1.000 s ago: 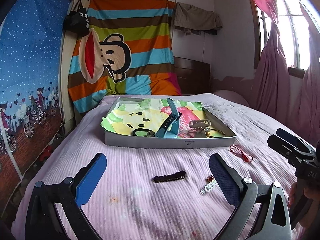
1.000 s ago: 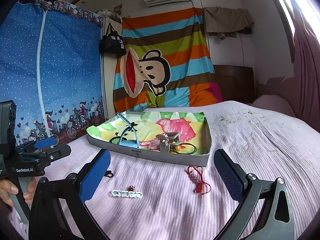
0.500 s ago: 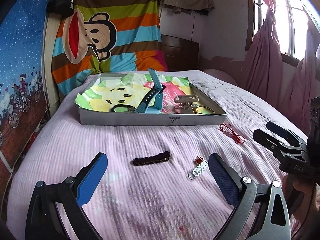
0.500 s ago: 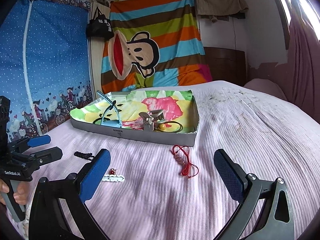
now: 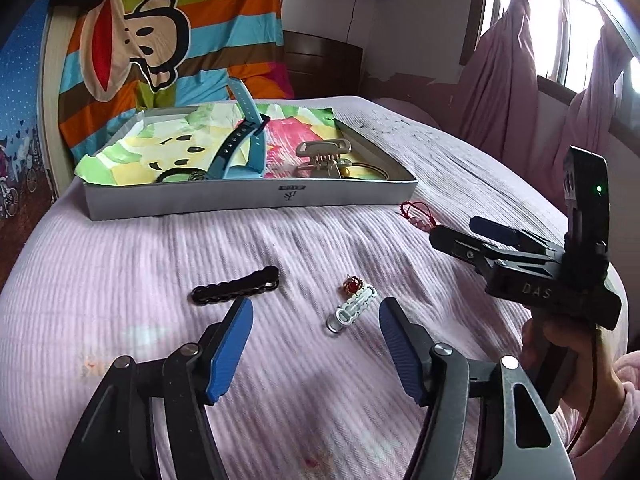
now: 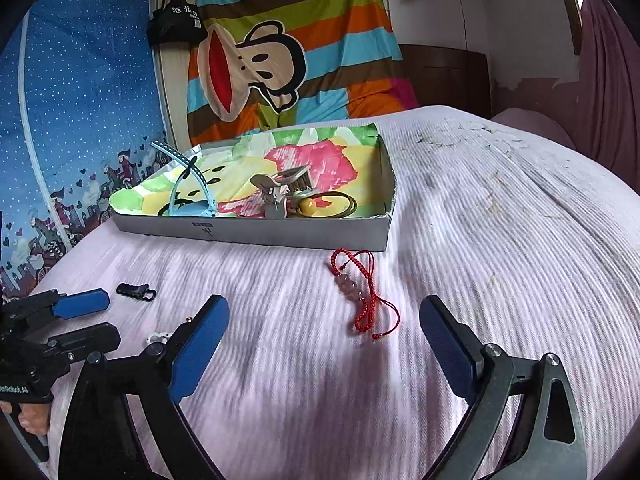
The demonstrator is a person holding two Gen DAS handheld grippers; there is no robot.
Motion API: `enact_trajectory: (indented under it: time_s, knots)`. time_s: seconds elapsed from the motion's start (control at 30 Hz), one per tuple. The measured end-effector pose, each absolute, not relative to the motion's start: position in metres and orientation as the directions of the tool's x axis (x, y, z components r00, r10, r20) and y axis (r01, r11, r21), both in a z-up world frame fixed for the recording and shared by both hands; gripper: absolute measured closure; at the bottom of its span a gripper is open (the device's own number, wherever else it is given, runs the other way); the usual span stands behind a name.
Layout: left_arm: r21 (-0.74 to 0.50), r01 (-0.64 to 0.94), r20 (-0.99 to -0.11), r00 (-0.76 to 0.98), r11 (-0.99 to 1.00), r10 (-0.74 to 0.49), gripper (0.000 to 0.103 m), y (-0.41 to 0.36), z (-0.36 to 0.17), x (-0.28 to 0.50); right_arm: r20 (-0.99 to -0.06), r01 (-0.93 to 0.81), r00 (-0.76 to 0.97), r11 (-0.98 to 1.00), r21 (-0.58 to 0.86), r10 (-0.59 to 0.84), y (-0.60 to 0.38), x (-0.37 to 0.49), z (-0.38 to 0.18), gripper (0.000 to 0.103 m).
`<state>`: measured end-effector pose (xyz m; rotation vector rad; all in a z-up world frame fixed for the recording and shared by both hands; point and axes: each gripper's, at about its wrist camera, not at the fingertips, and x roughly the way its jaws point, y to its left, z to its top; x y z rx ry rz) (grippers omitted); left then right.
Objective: Organize jewelry
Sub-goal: 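Grasp the white gem clip with the left tool while the right tool grasps the red bead bracelet, then carry the white clip and red bracelet over the tray with both tools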
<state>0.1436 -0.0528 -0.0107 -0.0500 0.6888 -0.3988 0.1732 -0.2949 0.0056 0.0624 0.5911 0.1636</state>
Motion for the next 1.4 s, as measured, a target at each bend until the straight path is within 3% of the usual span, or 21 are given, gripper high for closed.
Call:
enact_trajectory:
  time_s: [0.23,0.3,0.47,0.63,0.73,0.8,1.4]
  knots:
    - [-0.220,0.387,-0.640,0.636,0.895,-0.432,0.050,-0.062,-0.020,0.156,-0.590,-0.122,0.787,0.983,0.139,0.182,-0.304,0.198,-0.005,0.029]
    - [-0.217,0.401,-0.650,0.621,0.890,-0.438,0.051,-0.068,-0.023,0.159,-0.604,-0.130,0.772,0.979,0.157,0.199,-0.304,0.203,-0.010,0.040]
    - [-0.189,0.418,-0.679,0.598,0.889,-0.426,0.057,-0.080,-0.027,0.165,-0.621,-0.157,0.752,0.975,0.159,0.222,-0.295,0.205,-0.016,0.049]
    - [-0.130,0.421,-0.718,0.585,0.898,-0.378,0.077,-0.094,-0.030,0.170,-0.625,-0.183,0.735,0.965,0.190,0.263,-0.290,0.206,-0.020,0.061]
    - [-0.100,0.430,-0.727,0.584,0.897,-0.361,0.083,-0.097,-0.031,0.167,-0.627,-0.198,0.728,0.961,0.194,0.276,-0.287,0.205,-0.022,0.070]
    - [-0.083,0.431,-0.731,0.586,0.898,-0.349,0.084,-0.099,-0.031,0.167,-0.629,-0.204,0.725,0.960,0.192,0.280,-0.285,0.204,-0.023,0.077]
    - [-0.077,0.399,-0.680,0.649,0.914,-0.341,0.087,-0.093,-0.020,0.156,-0.620,-0.239,0.709,0.942,0.237,0.336,-0.276,0.197,-0.031,0.096]
